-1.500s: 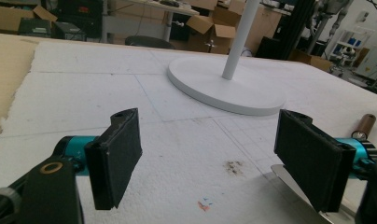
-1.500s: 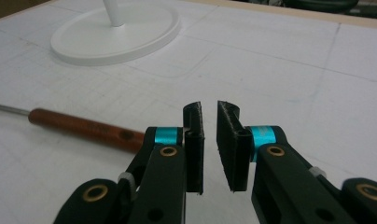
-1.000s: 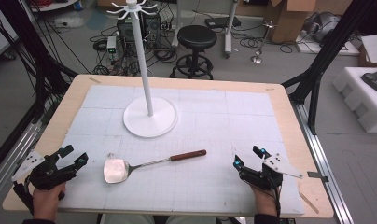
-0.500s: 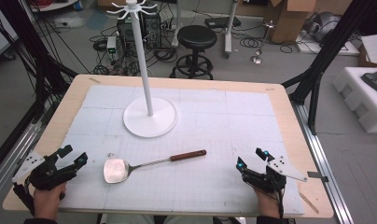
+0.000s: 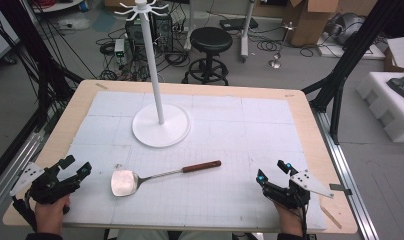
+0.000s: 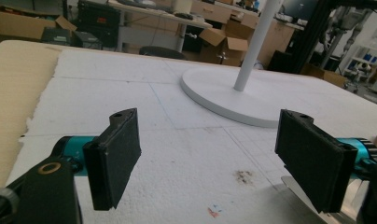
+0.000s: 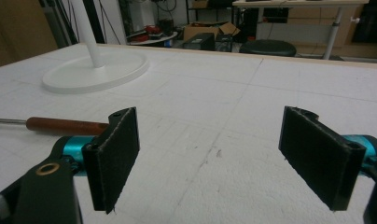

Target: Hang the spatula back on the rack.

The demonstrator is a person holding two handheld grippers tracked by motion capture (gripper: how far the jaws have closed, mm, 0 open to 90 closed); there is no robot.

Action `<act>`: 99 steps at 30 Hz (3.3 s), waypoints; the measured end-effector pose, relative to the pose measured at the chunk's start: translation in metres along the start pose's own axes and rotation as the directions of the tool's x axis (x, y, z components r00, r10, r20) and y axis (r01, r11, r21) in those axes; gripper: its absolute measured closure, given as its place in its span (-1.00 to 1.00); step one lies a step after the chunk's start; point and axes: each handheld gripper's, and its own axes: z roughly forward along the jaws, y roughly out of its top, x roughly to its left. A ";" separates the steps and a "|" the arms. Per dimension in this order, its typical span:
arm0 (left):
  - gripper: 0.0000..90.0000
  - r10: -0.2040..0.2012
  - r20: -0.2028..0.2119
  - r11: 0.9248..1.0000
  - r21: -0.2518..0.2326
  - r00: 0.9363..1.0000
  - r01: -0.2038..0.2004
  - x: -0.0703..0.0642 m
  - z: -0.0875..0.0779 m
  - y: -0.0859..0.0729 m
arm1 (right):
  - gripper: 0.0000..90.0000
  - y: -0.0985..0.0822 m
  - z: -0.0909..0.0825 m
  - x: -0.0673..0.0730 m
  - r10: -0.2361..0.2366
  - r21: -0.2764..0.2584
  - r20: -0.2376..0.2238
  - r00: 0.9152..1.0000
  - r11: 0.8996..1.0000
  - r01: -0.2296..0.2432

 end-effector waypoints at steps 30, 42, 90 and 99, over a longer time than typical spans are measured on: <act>-0.37 0.252 0.562 0.827 0.298 0.788 -0.477 -0.136 0.111 0.063 | -0.57 0.001 0.002 0.002 0.033 0.003 -0.031 0.999 0.999 -0.033; -0.25 0.185 0.650 0.648 0.483 0.737 -0.589 -0.149 0.151 0.034 | -0.57 0.000 0.004 0.003 0.033 0.011 -0.043 0.999 0.999 -0.033; 0.87 0.163 0.654 0.515 0.582 0.738 -0.629 -0.153 0.162 0.025 | -0.57 -0.003 0.005 0.001 0.058 0.020 -0.036 0.998 0.998 -0.058; 0.87 0.124 0.636 0.644 0.532 0.761 -0.549 -0.144 0.139 0.036 | -0.57 -0.002 0.003 0.001 0.069 0.012 -0.036 0.997 0.998 -0.069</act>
